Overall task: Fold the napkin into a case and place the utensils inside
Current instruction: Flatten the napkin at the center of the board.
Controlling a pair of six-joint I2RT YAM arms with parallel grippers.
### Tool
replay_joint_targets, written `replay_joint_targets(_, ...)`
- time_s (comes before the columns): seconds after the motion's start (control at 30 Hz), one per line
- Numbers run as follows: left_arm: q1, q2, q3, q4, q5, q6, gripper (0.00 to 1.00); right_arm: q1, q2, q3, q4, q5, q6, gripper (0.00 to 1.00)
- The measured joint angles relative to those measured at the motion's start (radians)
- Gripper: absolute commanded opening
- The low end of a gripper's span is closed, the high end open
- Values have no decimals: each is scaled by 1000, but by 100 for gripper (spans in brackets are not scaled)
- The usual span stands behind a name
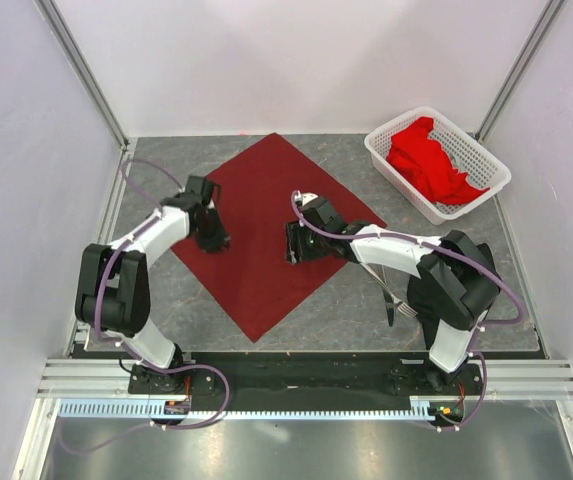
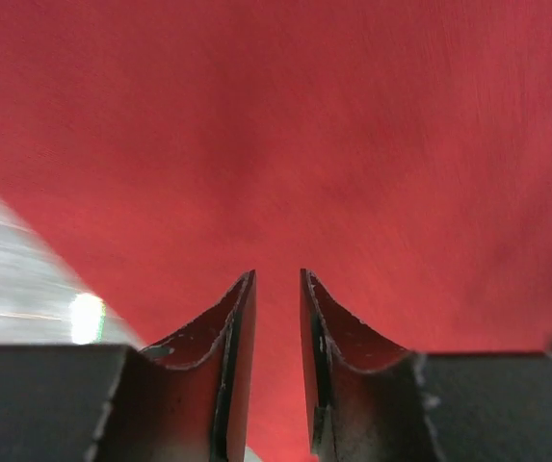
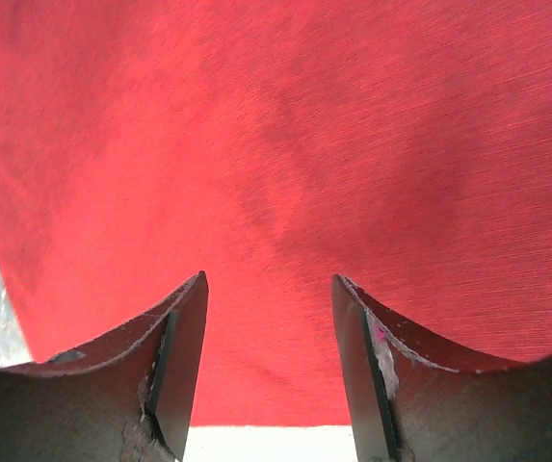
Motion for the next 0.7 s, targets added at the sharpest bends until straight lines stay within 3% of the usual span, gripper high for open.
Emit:
replay_joint_targets(0.2, -56, -58, -270, 113, 115, -154, 32, -29, 16, 29, -32, 48, -17, 64)
replay_joint_targets(0.37, -52, -146, -392, 187, 164, -227, 33, -30, 43, 41, -58, 94, -38, 65)
replay_joint_targets(0.7, -57, -510, -650, 182, 259, -333, 37, -29, 124, 100, -63, 132, -66, 66)
